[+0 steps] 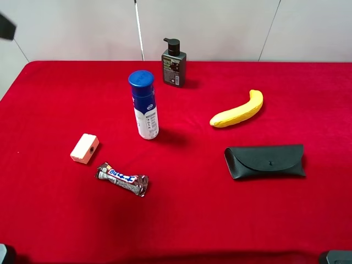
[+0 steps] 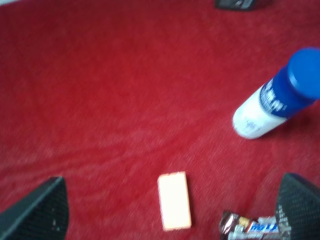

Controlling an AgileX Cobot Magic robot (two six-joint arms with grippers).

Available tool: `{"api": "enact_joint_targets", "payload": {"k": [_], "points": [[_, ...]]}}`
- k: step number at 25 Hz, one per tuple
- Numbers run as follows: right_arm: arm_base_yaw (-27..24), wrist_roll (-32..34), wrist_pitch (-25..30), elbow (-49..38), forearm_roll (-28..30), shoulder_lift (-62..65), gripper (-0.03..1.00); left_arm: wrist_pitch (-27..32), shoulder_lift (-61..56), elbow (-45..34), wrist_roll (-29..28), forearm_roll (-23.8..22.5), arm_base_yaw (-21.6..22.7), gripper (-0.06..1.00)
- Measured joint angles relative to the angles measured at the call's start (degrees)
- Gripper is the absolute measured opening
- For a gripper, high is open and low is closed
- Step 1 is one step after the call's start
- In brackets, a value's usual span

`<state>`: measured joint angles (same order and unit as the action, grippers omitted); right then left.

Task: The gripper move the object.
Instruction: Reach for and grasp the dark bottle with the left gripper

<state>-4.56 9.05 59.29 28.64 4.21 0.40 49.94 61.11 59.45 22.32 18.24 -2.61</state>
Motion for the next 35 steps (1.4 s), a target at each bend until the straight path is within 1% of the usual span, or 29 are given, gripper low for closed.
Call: {"api": "enact_joint_targets", "payload": {"k": [4,7,10,13,15,20,24,29,32,35], "points": [[0.0,0.0,0.0,0.0,0.0,0.0,0.69,-0.05,6.09,4.9,4.22,1.52,0.0,0.82],[0.0,0.0,0.0,0.0,0.0,0.0,0.69,0.17,10.57,9.61,9.08,1.96,-0.5,0.82],[0.0,0.0,0.0,0.0,0.0,0.0,0.69,1.26,15.11,14.99,12.08,1.96,-2.53,0.82],[0.0,0.0,0.0,0.0,0.0,0.0,0.69,2.33,20.3,20.85,13.4,1.73,-5.12,0.82],[0.0,0.0,0.0,0.0,0.0,0.0,0.69,3.69,23.73,25.11,13.97,0.56,-7.26,0.82],[0.0,0.0,0.0,0.0,0.0,0.0,0.69,7.03,33.03,35.0,16.28,-4.33,-13.21,0.82],[0.0,0.0,0.0,0.0,0.0,0.0,0.69,10.16,40.38,42.7,20.33,-4.9,-16.78,0.82],[0.0,0.0,0.0,0.0,0.0,0.0,0.69,15.41,49.04,53.49,25.62,-5.78,-19.87,0.82],[0.0,0.0,0.0,0.0,0.0,0.0,0.69,16.73,53.28,58.95,27.34,-8.54,-21.95,0.81],[0.0,0.0,0.0,0.0,0.0,0.0,0.69,16.76,56.16,62.11,29.6,-12.6,-24.1,0.81]]}}
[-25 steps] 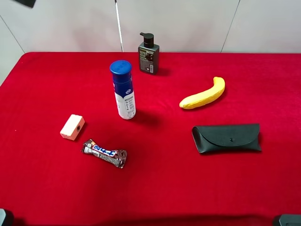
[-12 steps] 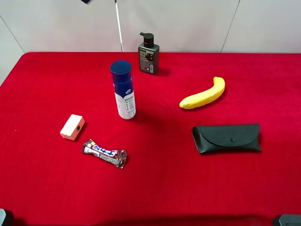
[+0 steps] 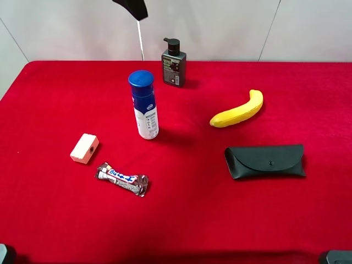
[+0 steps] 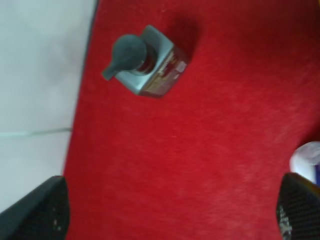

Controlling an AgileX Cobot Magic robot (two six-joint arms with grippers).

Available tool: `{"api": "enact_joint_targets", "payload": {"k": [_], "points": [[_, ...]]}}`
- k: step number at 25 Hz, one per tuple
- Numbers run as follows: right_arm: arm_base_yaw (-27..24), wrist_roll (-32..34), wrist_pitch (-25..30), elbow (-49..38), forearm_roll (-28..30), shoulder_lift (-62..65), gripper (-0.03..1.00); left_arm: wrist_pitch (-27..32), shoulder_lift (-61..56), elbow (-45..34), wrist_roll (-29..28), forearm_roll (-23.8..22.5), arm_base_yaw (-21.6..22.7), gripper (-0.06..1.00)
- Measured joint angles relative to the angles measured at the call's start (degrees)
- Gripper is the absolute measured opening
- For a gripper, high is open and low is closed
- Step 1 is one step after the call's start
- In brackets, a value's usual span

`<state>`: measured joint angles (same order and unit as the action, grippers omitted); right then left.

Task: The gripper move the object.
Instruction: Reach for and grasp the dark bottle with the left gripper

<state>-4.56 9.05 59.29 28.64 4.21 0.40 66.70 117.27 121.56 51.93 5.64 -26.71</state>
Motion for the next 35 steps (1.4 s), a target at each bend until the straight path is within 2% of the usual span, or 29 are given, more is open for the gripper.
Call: {"api": "enact_joint_targets", "payload": {"k": [4,12,20,35], "points": [[0.0,0.0,0.0,0.0,0.0,0.0,0.69,-0.31,2.98,1.94,5.97,-5.18,-2.09,0.81],[0.0,0.0,0.0,0.0,0.0,0.0,0.69,-9.88,9.86,2.33,15.7,-9.11,-4.28,0.81],[0.0,0.0,0.0,0.0,0.0,0.0,0.69,-17.48,14.82,2.37,17.72,-9.91,-4.46,0.81],[0.0,0.0,0.0,-0.02,0.0,0.0,0.69,-24.25,20.85,2.82,19.25,-6.92,-4.77,0.81]]}}
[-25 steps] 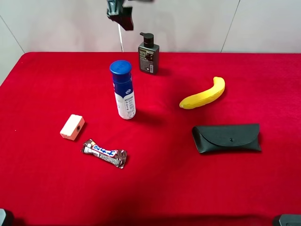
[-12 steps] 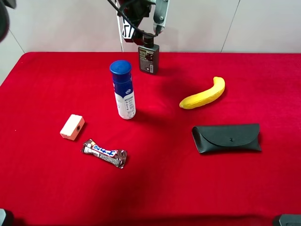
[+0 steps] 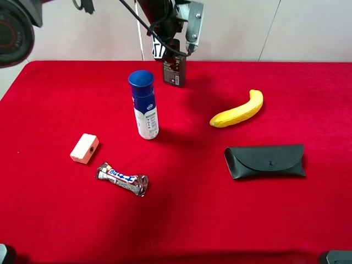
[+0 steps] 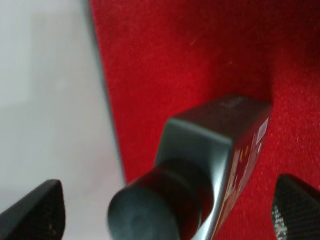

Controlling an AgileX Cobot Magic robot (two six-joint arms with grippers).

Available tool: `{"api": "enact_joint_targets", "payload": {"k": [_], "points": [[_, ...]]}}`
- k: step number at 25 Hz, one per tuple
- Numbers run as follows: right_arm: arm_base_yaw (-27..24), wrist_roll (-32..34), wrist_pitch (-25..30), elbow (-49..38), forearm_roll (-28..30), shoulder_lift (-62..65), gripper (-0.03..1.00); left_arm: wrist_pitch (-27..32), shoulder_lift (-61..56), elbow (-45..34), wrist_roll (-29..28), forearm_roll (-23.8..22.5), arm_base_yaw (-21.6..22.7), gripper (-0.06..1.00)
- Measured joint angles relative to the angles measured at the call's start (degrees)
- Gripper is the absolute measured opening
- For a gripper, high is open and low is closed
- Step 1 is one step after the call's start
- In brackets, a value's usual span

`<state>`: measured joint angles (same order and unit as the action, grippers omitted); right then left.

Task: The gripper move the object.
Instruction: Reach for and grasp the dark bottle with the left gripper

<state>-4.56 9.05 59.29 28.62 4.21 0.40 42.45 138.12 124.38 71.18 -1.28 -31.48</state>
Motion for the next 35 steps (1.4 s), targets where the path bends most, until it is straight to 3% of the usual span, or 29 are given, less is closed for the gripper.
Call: {"api": "enact_joint_targets", "payload": {"k": [16,31,35], "points": [[0.0,0.0,0.0,0.0,0.0,0.0,0.69,-2.02,2.95,0.0,0.05,1.28,-0.25,0.81],[0.0,0.0,0.0,0.0,0.0,0.0,0.69,7.75,2.95,0.17,-1.78,1.28,-0.25,0.79],[0.0,0.0,0.0,0.0,0.0,0.0,0.69,8.12,2.95,0.17,-2.41,0.98,-0.25,0.7]]}}
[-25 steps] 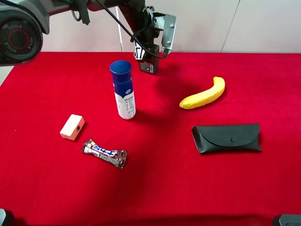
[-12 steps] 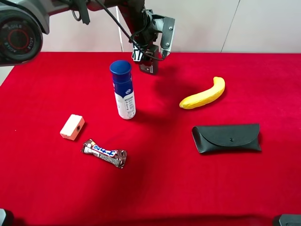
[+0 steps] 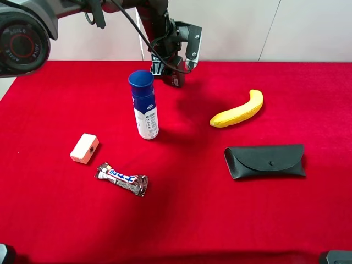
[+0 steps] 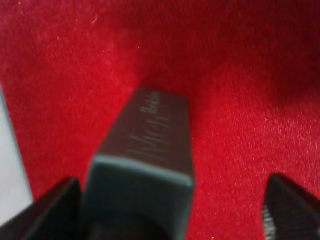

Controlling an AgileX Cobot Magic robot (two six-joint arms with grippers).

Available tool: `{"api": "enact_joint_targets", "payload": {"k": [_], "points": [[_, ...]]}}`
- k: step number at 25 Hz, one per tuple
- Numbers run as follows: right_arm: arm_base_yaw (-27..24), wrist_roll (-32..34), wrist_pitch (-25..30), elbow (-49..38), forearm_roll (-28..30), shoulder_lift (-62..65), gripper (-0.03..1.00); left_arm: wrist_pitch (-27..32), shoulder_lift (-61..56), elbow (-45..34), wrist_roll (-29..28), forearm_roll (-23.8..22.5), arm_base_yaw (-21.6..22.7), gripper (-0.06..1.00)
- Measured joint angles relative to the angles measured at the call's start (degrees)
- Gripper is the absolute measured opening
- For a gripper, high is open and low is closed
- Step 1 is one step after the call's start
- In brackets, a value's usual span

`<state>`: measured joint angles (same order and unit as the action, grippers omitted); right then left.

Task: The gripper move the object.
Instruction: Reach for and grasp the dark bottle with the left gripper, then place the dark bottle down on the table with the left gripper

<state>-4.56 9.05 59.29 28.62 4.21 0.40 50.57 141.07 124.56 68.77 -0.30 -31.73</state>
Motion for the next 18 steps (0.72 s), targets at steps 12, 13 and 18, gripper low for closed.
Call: {"api": "enact_joint_targets", "payload": {"k": [12,13,18], "points": [[0.0,0.0,0.0,0.0,0.0,0.0,0.69,-0.36,0.0,0.11,-0.18,-0.27,0.0,0.41],[0.0,0.0,0.0,0.0,0.0,0.0,0.69,-0.36,0.0,0.11,-0.18,-0.27,0.0,0.41],[0.0,0.0,0.0,0.0,0.0,0.0,0.69,-0.36,0.0,0.11,-0.28,-0.34,0.0,0.41]]}}
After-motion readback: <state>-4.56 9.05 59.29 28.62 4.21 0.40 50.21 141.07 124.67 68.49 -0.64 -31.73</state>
